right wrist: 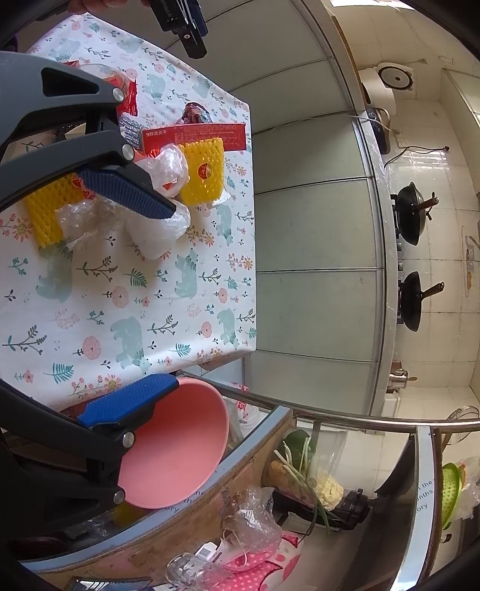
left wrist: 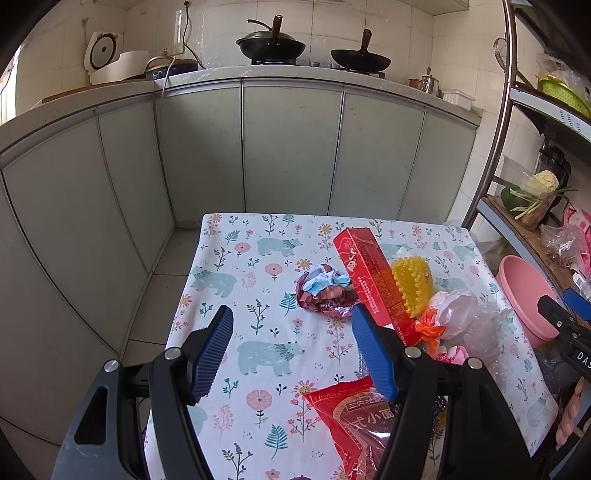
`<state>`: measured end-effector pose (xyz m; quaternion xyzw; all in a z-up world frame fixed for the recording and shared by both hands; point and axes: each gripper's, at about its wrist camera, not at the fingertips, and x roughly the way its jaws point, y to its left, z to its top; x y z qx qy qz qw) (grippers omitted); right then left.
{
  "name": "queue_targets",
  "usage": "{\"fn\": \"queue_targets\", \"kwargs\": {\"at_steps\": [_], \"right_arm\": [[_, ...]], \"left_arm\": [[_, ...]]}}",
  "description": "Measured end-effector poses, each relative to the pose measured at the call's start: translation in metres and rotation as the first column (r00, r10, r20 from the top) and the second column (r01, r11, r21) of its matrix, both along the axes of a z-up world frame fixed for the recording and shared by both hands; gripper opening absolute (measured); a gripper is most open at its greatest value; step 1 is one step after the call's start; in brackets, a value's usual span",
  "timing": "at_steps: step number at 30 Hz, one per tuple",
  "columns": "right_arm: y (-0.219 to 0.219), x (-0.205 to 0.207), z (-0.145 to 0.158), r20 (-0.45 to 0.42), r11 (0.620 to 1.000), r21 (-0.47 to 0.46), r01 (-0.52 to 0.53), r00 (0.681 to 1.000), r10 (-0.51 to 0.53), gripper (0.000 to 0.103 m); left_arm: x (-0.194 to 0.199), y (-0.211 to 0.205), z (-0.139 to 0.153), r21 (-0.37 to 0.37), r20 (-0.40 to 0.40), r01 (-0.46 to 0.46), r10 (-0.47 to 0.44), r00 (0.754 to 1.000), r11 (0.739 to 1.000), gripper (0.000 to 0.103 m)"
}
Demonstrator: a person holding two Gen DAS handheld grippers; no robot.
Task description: Collect trash
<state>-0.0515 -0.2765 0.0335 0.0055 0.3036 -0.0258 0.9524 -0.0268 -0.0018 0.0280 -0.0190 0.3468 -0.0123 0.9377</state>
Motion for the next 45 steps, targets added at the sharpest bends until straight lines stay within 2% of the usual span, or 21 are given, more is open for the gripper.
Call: {"fn": "queue_targets", "kwargs": {"at_steps": [7,13,19,25,29,34,37,39,41,45], "right_arm": [[-0.002,-0.002,0.001,0.004,1.000,0.002,0.003,1.000,-0.003,0.086],[-0.002,-0.006,0.001,0.005,1.000,-0.001,-0.001,1.000,0.001,0.086],[-0.006,-0.011,-0.002,-0.005,1.000,0.017,-0.012,1.000,0.012,0.086],[-0.011,-0.016,-0.009,-0.026,0.998,0.044,-0.039,0.999,0.040,0.086],[-0.010,-0.019,-0.015,-0.041,0.996,0.067,-0.066,0.997,0.069,0.086],[-0.006,-0.020,-0.022,-0.058,0.990,0.091,-0.108,0.992,0.114,0.086],[-0.004,-0.020,-0.025,-0.062,0.986,0.103,-0.133,0.988,0.140,0.086],[-0.004,-0.020,-0.026,-0.061,0.983,0.114,-0.143,0.987,0.151,0.086],[-0.004,-0.020,-0.027,-0.061,0.979,0.130,-0.156,0.984,0.165,0.086],[0.000,-0.014,-0.028,-0.068,0.962,0.187,-0.198,0.975,0.213,0.081]], "left_arm": [[-0.004,0.000,0.003,-0.007,0.013,0.021,-0.021,1.000,1.000,0.066],[-0.010,0.003,0.005,-0.064,0.019,0.091,-0.090,0.996,0.994,0.067],[-0.020,0.003,0.001,-0.129,-0.013,0.193,-0.196,0.981,0.973,0.068],[-0.044,-0.007,-0.010,-0.159,-0.040,0.323,-0.333,0.942,0.933,0.068],[-0.059,-0.017,-0.025,-0.141,-0.090,0.377,-0.391,0.916,0.915,0.057],[-0.062,-0.029,-0.043,-0.140,-0.158,0.398,-0.417,0.895,0.907,0.042],[-0.058,-0.032,-0.049,-0.129,-0.183,0.385,-0.403,0.897,0.914,0.033],[-0.055,-0.030,-0.050,-0.134,-0.190,0.375,-0.395,0.899,0.917,0.016],[-0.053,-0.026,-0.050,-0.136,-0.192,0.365,-0.386,0.902,0.921,0.008],[-0.055,-0.017,-0.042,-0.115,-0.165,0.339,-0.355,0.920,0.934,0.003]]}}
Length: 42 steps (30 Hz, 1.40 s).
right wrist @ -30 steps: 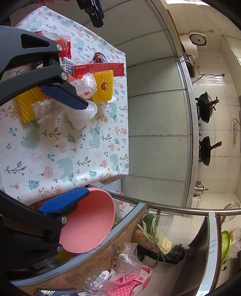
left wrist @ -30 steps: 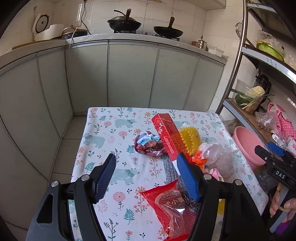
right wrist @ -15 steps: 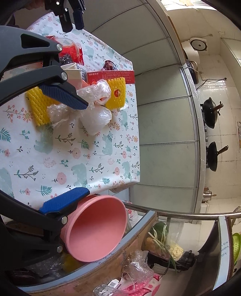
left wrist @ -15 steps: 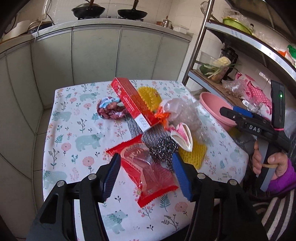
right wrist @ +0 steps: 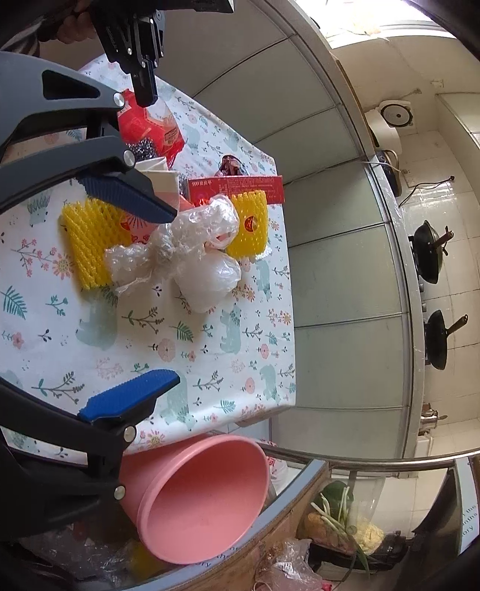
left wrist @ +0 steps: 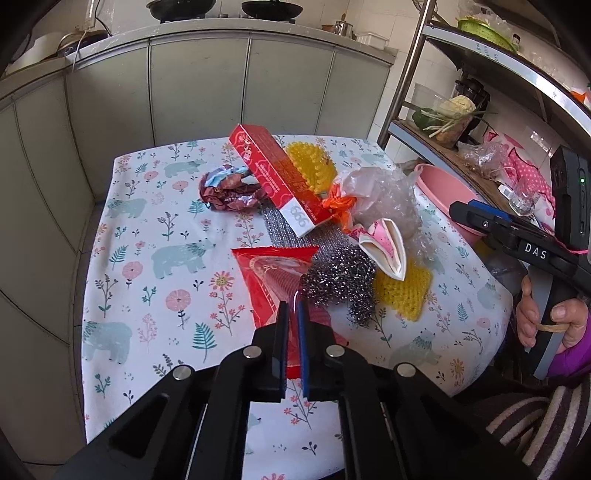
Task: Collect trash
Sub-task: 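Grasp the red snack wrapper with the left gripper while the right gripper grasps a clear plastic bag, then carry both items over the pink bucket and open both grippers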
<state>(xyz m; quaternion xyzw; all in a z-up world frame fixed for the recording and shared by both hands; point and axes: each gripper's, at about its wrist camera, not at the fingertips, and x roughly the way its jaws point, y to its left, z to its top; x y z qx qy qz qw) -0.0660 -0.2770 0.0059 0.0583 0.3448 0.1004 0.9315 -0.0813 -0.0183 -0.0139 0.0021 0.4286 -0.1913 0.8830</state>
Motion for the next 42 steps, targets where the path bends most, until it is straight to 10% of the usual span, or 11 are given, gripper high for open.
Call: {"fn": "queue_targets", "kwargs": {"at_steps": [12,22,42], "right_arm": [[0.032,0.032,-0.013,-0.068,0.990,0.037,-0.138,0.988,0.141,0.063],[0.022,0.034,-0.017,-0.097,0.981,0.111,-0.159,0.981,0.170,0.024],[-0.085,0.014,0.051,0.095,0.981,0.185,0.049,0.993,-0.068,0.023]], "left_arm": [[-0.006,0.025,0.046,-0.026,0.123,-0.055,0.058,0.991,0.998,0.001],[0.000,0.022,0.068,-0.051,0.169,-0.058,0.066,0.983,0.997,0.001],[0.046,-0.087,0.116,-0.112,0.289,0.172,-0.134,0.948,0.979,0.001]]}}
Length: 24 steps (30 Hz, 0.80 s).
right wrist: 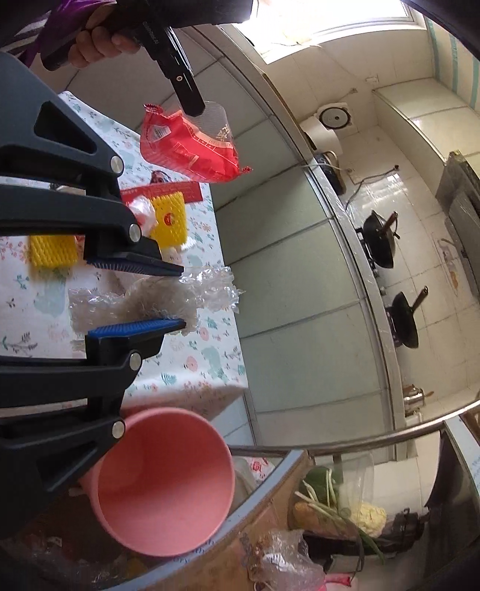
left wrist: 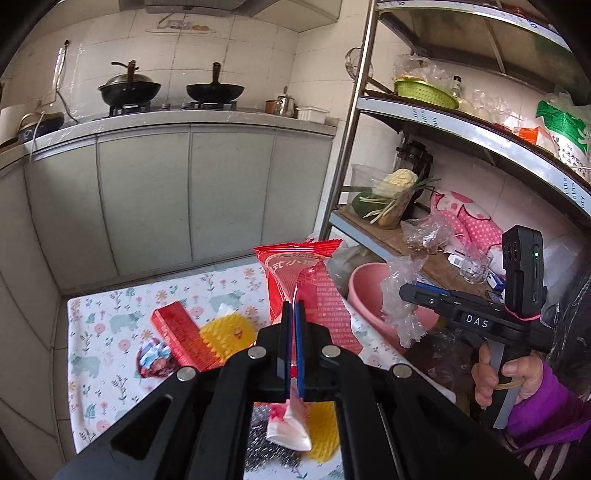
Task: Collect trash
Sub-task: 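Carry both items over the pink bucket and open both grippers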
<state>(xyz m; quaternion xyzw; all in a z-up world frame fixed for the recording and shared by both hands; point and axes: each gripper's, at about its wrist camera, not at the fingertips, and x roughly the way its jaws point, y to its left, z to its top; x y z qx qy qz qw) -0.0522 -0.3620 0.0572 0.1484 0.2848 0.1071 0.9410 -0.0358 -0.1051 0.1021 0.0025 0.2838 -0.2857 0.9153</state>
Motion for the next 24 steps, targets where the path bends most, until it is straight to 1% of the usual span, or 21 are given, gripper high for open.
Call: {"fn": "queue_targets", "kwargs": {"at_steps": [3,7,9,11,14,17,24], "right_arm": [[-0.027,-0.002,0.000,0.000,0.997,-0.001,0.079,0.997,-0.079,0.023],[-0.062,-0.004,-0.004,-0.001,0.984,-0.010,0.177,0.984,-0.177,0.024],[-0.078,-0.002,-0.008,-0.012,0.974,-0.011,0.227,0.974,-0.228,0.023],[-0.092,0.000,-0.015,-0.026,0.964,-0.001,0.264,0.964,-0.264,0.024],[-0.111,0.004,-0.028,-0.052,0.951,0.013,0.309,0.950,-0.308,0.024],[-0.123,0.008,-0.040,-0.072,0.941,0.025,0.338,0.939,-0.336,0.024],[-0.140,0.022,-0.068,-0.120,0.927,0.051,0.371,0.924,-0.363,0.024]], "left_arm": [[0.011,-0.030,0.002,-0.011,0.010,0.051,-0.051,0.999,0.999,0.001],[0.027,-0.073,-0.001,-0.027,0.009,0.119,-0.118,0.993,0.993,0.001],[0.036,-0.096,-0.004,-0.038,0.001,0.142,-0.142,0.990,0.989,0.001],[0.045,-0.120,-0.010,-0.039,-0.025,0.168,-0.170,0.985,0.985,0.001],[0.054,-0.156,-0.023,-0.009,-0.045,0.211,-0.211,0.976,0.978,0.001],[0.064,-0.186,-0.039,0.014,-0.083,0.240,-0.238,0.968,0.971,0.001],[0.081,-0.241,-0.081,0.074,-0.166,0.265,-0.250,0.954,0.961,0.001]]}}
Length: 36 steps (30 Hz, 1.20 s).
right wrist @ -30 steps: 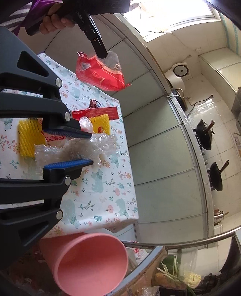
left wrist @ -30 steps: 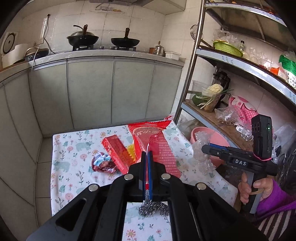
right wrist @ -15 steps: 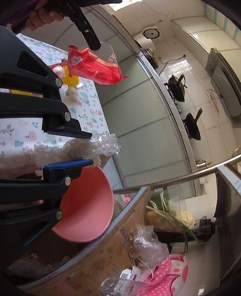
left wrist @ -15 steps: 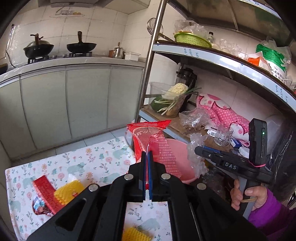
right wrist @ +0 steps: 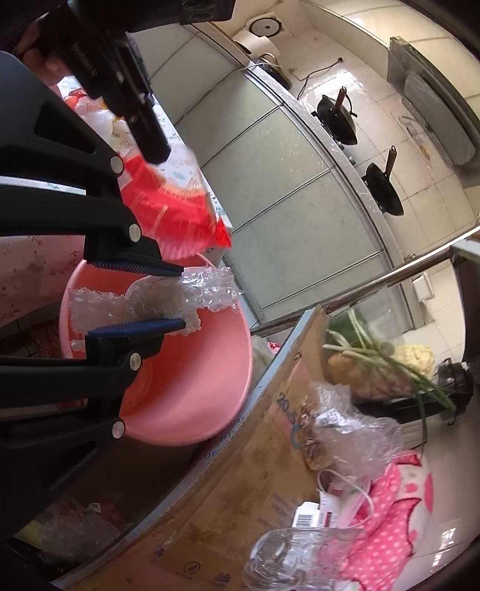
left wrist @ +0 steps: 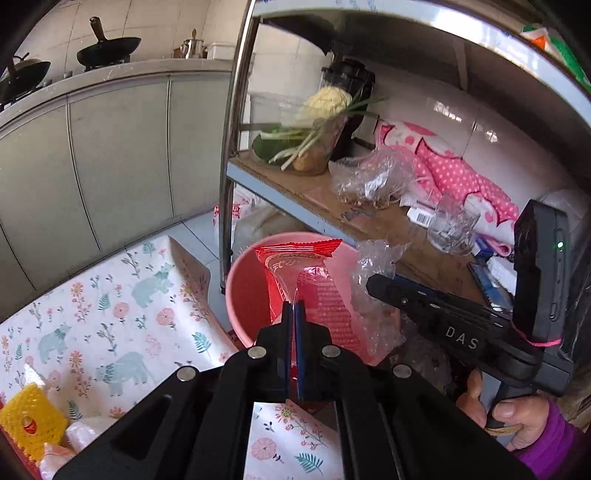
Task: Collect trash
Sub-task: 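Carry both items over the pink bucket and open both grippers, then return both tools to the table and grasp the red box with the left gripper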
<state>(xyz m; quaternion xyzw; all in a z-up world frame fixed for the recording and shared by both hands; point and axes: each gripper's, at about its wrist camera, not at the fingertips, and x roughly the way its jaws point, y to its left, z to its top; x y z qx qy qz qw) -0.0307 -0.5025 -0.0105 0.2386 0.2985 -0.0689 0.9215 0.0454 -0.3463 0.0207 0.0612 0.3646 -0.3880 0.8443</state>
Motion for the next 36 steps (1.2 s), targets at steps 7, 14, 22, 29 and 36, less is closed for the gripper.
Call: {"fn": "queue_targets", "kwargs": {"at_steps": [7,14,22,29,36], "right_arm": [[-0.006,0.008,-0.022,-0.050,1.000,0.022,0.016,0.999,-0.015,0.024],[-0.007,0.012,-0.033,-0.097,0.998,-0.003,0.056,0.994,-0.056,0.029],[-0.012,0.013,-0.037,-0.143,0.996,-0.003,0.086,0.986,-0.086,0.041],[0.000,0.002,-0.021,-0.125,0.995,-0.066,0.069,0.989,-0.077,0.041],[0.024,-0.015,0.000,-0.061,0.994,-0.104,0.043,0.997,-0.049,0.041]], "left_arm": [[0.007,-0.024,-0.034,0.075,-0.049,0.018,-0.015,0.999,0.997,0.001],[0.010,-0.029,-0.047,0.104,-0.065,0.019,-0.012,0.998,0.994,0.007],[0.017,-0.023,-0.042,0.071,-0.121,0.003,0.006,0.993,0.997,0.033],[0.012,-0.010,-0.023,0.039,-0.109,-0.011,0.015,0.994,0.999,0.034],[-0.008,0.017,0.013,-0.003,-0.026,-0.021,0.021,0.999,1.000,0.042]]}}
